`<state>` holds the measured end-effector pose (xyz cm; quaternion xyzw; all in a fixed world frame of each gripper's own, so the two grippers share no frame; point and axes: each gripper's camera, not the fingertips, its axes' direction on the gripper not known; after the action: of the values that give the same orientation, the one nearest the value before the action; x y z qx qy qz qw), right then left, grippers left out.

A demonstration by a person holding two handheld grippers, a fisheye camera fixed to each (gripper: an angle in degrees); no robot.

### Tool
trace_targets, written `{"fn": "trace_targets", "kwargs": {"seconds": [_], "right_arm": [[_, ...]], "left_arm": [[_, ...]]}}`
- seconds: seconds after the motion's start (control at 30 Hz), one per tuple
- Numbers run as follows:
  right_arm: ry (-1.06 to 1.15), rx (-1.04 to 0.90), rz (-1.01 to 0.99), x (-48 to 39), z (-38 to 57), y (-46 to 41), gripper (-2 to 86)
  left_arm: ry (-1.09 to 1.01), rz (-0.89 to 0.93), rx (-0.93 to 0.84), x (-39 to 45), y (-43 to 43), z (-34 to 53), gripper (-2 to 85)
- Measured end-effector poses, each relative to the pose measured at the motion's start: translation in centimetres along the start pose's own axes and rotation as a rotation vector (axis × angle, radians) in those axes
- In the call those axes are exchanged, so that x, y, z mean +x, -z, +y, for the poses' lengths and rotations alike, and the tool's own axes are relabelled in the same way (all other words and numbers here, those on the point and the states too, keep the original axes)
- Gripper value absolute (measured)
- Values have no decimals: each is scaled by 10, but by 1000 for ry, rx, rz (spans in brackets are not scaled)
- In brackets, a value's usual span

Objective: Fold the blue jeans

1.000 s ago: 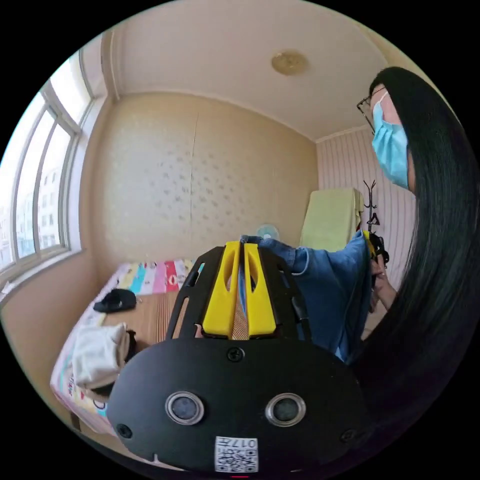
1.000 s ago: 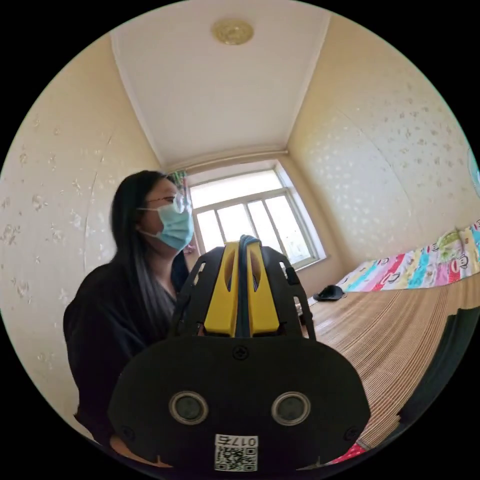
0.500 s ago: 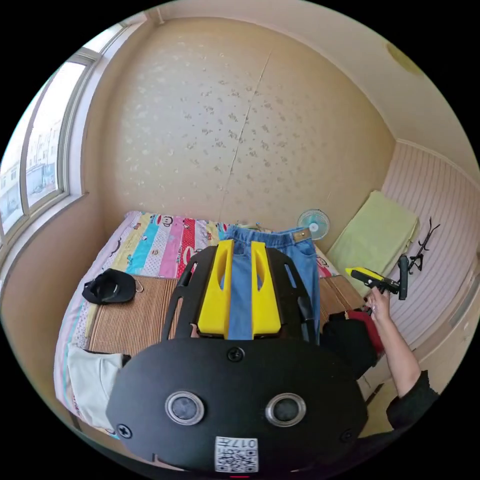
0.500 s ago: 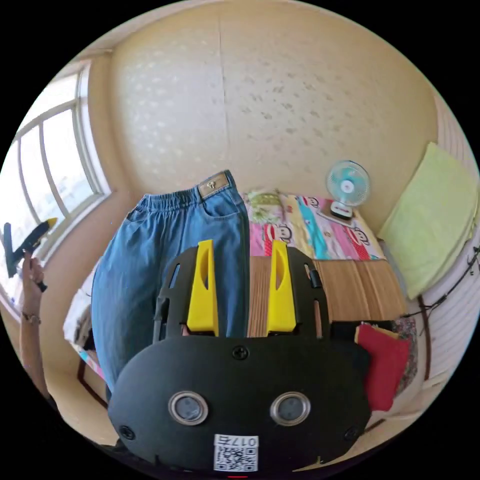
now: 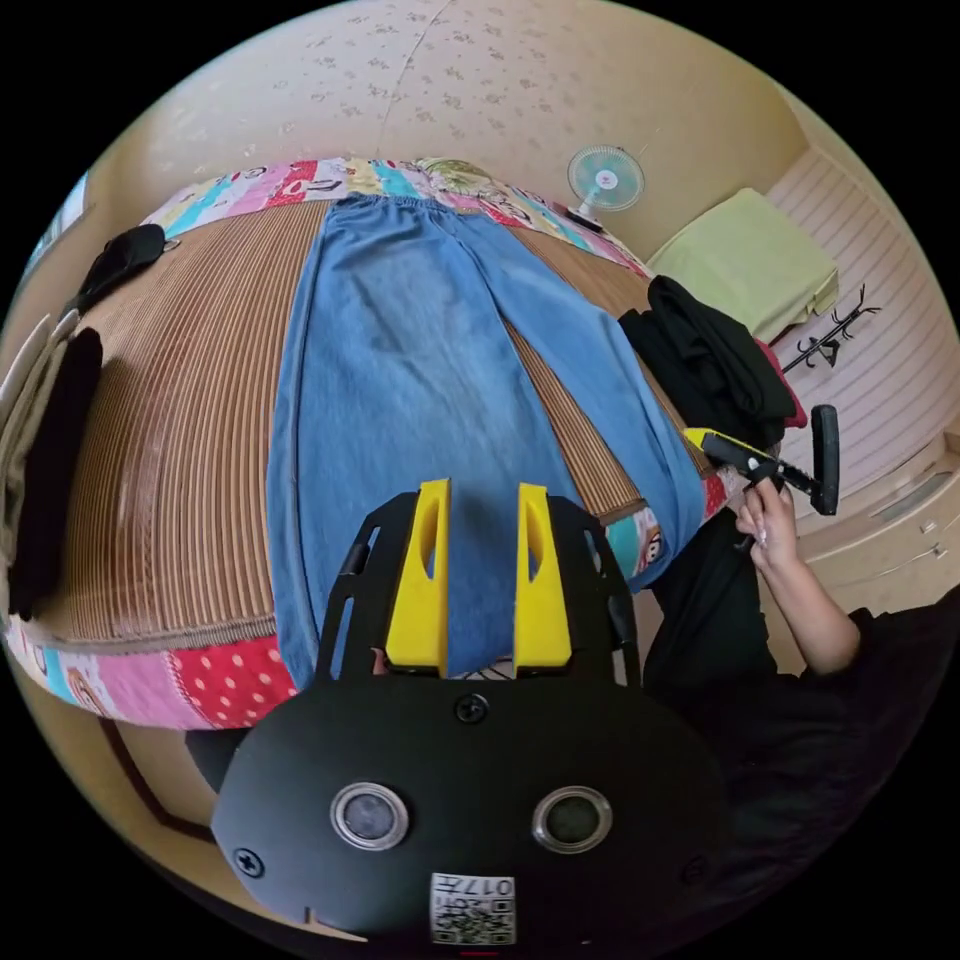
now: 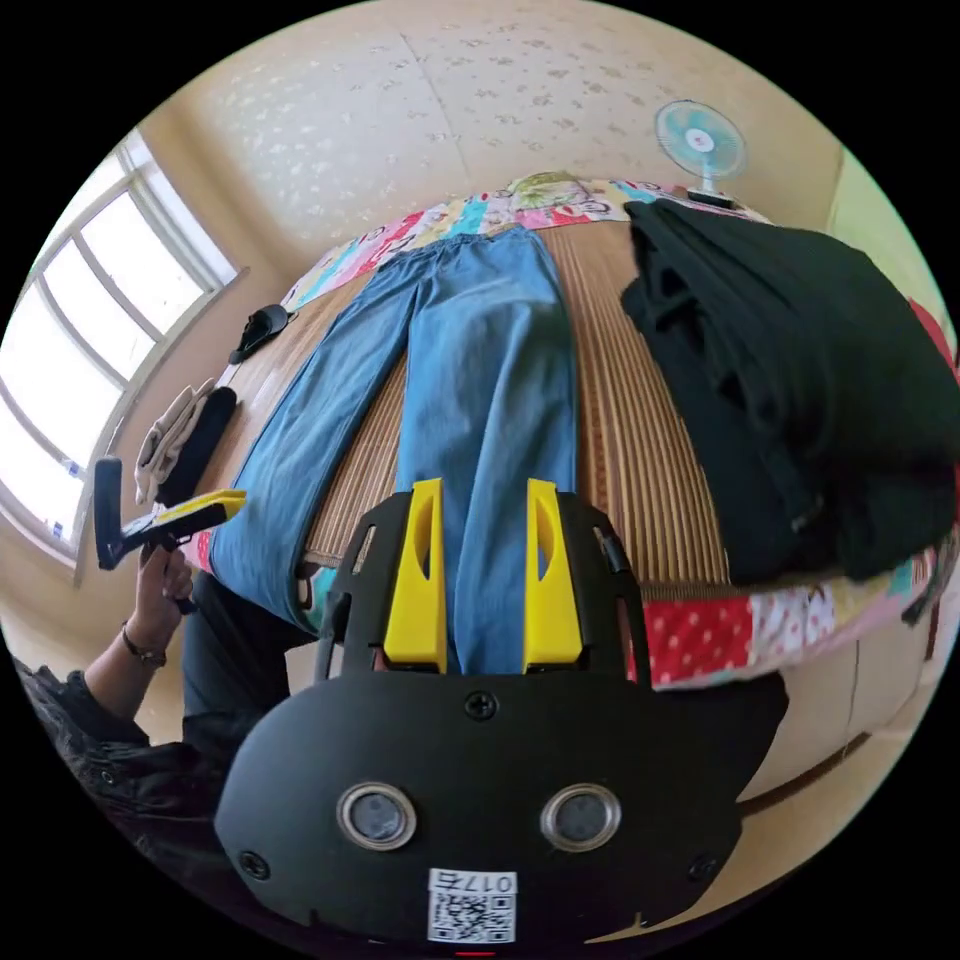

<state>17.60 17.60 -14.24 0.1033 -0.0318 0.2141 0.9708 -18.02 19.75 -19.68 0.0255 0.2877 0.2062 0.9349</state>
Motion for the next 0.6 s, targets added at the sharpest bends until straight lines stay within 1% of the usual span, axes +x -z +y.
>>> {"fn": "trace_targets", "kwargs": {"seconds": [0.07, 0.13, 0.17, 0.2, 0.23, 0.27, 0.33, 0.4, 0.47, 0.53, 0.6], "right_arm": [[-74, 5, -35, 13, 16, 8, 122], [-87, -47, -67, 23, 22, 4, 120], [-81, -112, -77, 27, 24, -6, 119], [-84, -192, -79, 32, 25, -19, 115], [-83, -229, -75, 34, 25, -25, 114], [-80, -266, -54, 38, 26, -31, 102], [-90, -246, -45, 45, 25, -24, 90], [-93, -158, -98, 55, 25, -7, 90], [-114, -107, -89, 66, 26, -1, 90], [-130, -160, -39, 78, 25, -12, 87], [-107, -287, -46, 91, 24, -34, 83]], "left_arm": [[25, 25, 15, 4, 2, 12, 100], [53, -3, -5, 7, -5, 22, 95], [90, -24, -69, 5, -18, 26, 90], [137, -20, -182, 0, -34, 26, 79], [149, -1, -206, -2, -38, 26, 72], [160, 41, -192, -4, -35, 26, 63], [165, 79, -167, -6, -27, 23, 55], [135, 96, -143, -2, -14, 18, 38], [117, 61, -122, 5, -3, 16, 36], [82, 22, -116, 16, 5, 13, 39], [38, -28, -113, 34, 13, 8, 49]]}}
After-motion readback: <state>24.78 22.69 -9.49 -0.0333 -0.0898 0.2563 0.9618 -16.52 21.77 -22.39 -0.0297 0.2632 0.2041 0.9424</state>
